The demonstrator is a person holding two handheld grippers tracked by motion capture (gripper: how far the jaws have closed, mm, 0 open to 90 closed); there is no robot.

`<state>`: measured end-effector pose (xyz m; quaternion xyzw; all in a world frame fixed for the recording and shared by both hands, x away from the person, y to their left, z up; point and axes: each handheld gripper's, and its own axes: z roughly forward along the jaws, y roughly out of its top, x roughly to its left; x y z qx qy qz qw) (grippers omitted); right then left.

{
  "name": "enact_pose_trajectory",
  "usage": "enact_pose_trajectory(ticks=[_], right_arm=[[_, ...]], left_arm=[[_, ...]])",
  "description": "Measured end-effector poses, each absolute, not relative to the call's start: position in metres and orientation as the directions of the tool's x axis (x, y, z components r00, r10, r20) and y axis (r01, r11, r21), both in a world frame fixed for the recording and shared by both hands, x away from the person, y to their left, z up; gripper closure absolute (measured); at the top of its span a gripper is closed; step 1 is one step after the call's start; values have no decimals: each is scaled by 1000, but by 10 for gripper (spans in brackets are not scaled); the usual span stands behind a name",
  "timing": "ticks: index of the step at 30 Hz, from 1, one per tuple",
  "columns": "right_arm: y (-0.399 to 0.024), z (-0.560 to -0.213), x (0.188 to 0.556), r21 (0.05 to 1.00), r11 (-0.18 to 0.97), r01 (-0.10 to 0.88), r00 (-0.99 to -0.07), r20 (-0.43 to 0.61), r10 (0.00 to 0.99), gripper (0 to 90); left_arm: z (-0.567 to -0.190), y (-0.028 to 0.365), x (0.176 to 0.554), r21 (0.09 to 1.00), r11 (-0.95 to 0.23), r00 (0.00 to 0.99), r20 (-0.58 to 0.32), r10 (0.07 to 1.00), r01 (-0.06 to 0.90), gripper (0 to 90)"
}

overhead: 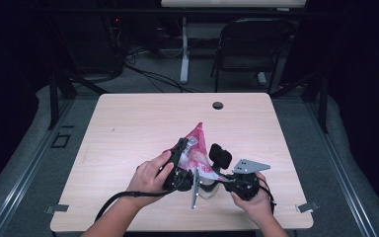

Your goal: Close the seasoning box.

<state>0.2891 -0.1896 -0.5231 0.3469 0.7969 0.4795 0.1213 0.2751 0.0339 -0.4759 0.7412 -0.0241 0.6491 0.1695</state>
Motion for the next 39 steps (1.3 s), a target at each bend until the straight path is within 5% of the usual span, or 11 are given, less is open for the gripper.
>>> enact_pose_trajectory(ticks=[39], right_arm=[[-189, -523, 289, 849, 293, 441, -726, 145, 672, 898]], left_arm=[[-473, 32, 275, 203, -940, 141, 975, 170, -275, 603]])
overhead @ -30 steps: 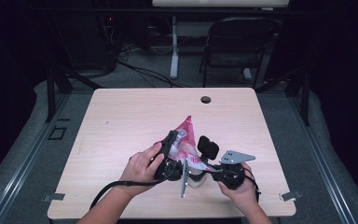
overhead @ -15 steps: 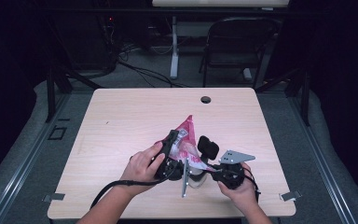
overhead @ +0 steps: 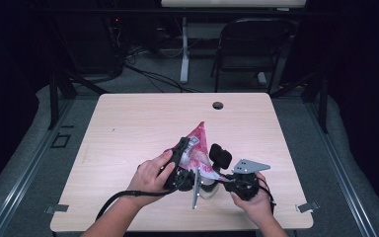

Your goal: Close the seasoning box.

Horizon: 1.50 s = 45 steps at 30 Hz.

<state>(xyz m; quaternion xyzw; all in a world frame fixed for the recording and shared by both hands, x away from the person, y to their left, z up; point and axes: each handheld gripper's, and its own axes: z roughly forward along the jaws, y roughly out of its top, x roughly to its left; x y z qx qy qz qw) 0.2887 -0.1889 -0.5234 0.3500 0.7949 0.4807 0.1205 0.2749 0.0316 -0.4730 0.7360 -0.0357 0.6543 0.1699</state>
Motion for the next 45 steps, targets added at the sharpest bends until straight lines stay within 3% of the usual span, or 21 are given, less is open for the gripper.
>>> enact_pose_trajectory(ticks=[45], right_arm=[[-192, -522, 285, 853, 288, 435, -717, 134, 684, 898]], left_arm=[[-478, 36, 278, 219, -940, 180, 968, 175, -261, 596]])
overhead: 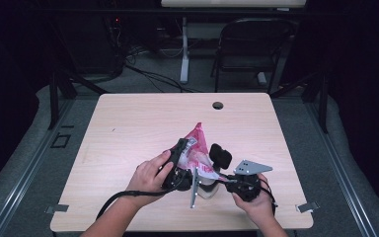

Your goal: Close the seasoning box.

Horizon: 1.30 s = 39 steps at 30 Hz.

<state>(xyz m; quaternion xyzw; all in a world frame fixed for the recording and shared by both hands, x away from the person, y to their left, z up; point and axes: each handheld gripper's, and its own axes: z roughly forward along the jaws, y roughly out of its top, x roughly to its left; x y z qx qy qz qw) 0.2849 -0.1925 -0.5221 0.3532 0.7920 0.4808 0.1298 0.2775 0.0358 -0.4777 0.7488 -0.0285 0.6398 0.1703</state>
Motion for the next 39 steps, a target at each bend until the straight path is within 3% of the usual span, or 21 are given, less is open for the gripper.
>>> enact_pose_trajectory(ticks=[39], right_arm=[[-195, -520, 284, 858, 279, 430, -715, 136, 686, 897]], left_arm=[[-482, 41, 280, 229, -940, 204, 962, 179, -252, 579]])
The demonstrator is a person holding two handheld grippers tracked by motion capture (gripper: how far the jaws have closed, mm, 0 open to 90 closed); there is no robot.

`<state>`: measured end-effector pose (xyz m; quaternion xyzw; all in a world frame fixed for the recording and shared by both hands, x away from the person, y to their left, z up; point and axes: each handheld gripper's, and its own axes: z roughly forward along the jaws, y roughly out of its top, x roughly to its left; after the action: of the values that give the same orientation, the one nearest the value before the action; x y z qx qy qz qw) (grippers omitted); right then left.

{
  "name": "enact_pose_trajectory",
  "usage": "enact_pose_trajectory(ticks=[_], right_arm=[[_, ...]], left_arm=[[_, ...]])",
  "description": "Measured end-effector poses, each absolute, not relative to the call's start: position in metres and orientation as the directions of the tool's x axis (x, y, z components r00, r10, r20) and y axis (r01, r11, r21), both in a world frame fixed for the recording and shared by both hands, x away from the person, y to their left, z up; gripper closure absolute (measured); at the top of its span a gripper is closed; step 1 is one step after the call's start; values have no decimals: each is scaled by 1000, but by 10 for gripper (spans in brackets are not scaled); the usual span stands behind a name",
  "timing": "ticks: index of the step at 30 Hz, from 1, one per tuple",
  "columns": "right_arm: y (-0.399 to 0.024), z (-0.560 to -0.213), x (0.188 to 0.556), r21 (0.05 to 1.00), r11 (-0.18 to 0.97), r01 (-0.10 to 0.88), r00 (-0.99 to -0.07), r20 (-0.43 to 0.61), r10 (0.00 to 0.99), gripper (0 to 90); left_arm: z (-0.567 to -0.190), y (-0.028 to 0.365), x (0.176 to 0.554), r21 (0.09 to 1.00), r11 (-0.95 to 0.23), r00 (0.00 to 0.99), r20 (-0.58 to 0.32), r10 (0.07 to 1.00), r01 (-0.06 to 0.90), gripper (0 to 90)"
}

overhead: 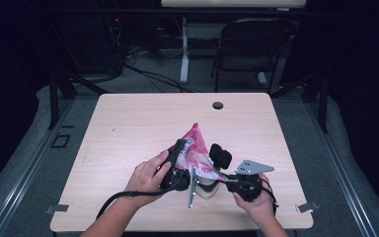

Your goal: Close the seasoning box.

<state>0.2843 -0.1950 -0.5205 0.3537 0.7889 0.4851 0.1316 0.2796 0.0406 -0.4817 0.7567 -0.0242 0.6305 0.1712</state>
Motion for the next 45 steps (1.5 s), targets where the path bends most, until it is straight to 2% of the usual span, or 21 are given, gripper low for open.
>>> enact_pose_trajectory(ticks=[31, 45], right_arm=[[-192, -518, 283, 869, 272, 414, -718, 128, 684, 897], [-189, -517, 284, 871, 272, 408, -720, 124, 682, 896]], left_arm=[[-494, 53, 280, 280, -939, 255, 940, 226, -200, 595], [-500, 58, 282, 323, -930, 295, 919, 263, -175, 636]])
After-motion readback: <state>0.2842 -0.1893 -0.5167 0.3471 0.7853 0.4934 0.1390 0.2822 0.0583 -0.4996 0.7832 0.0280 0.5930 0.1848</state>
